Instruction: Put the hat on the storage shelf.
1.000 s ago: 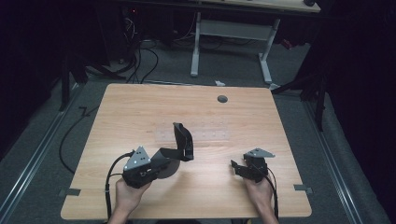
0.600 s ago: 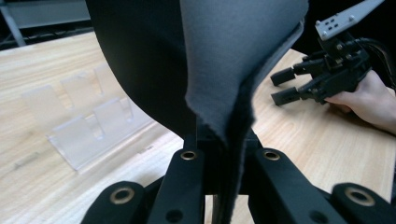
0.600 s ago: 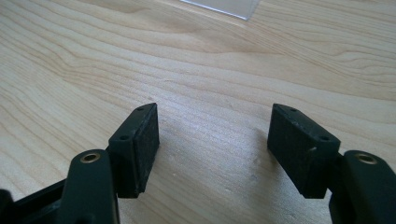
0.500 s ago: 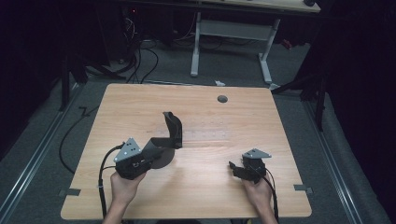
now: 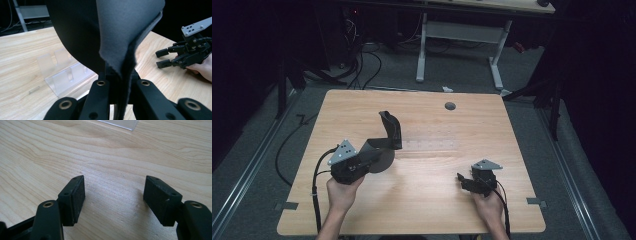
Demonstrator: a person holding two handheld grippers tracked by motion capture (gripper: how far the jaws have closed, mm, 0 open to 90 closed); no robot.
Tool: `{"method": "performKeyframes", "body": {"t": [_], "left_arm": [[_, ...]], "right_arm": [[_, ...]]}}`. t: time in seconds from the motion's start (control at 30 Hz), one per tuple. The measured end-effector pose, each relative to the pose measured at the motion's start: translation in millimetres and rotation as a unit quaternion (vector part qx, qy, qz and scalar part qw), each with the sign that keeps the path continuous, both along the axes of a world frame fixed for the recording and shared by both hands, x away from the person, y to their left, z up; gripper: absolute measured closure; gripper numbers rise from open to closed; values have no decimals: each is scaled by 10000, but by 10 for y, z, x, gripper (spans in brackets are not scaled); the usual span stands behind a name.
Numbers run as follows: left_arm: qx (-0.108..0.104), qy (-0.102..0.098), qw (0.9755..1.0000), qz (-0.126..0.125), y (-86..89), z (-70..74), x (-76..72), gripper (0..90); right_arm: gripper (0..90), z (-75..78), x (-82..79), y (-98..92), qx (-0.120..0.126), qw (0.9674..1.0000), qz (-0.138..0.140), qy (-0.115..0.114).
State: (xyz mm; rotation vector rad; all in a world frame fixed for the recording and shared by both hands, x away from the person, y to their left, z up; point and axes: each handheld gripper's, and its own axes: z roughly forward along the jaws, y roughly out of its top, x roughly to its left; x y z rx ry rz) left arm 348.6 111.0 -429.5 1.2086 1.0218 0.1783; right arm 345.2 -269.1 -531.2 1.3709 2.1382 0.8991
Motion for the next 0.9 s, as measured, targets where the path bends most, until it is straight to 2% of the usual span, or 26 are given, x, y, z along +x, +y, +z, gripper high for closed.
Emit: {"method": "performKeyframes", "body": {"t": [0.13, 0.4, 0.87, 0.9], "left_arm": [[37, -12, 10000, 29, 11, 33, 45, 860], [-35, 153, 9998, 80, -6, 34, 202, 860], [29, 10, 10000, 75, -86, 194, 397, 860], [82, -7, 9999, 59, -88, 197, 417, 860]], "right_arm": [[340, 0, 0, 0, -1, 10000, 7, 2], [337, 0, -2, 1, 2, 10000, 12, 4], [333, 0, -3, 1, 2, 10000, 21, 9], [332, 0, -3, 1, 0, 10000, 24, 3]]}}
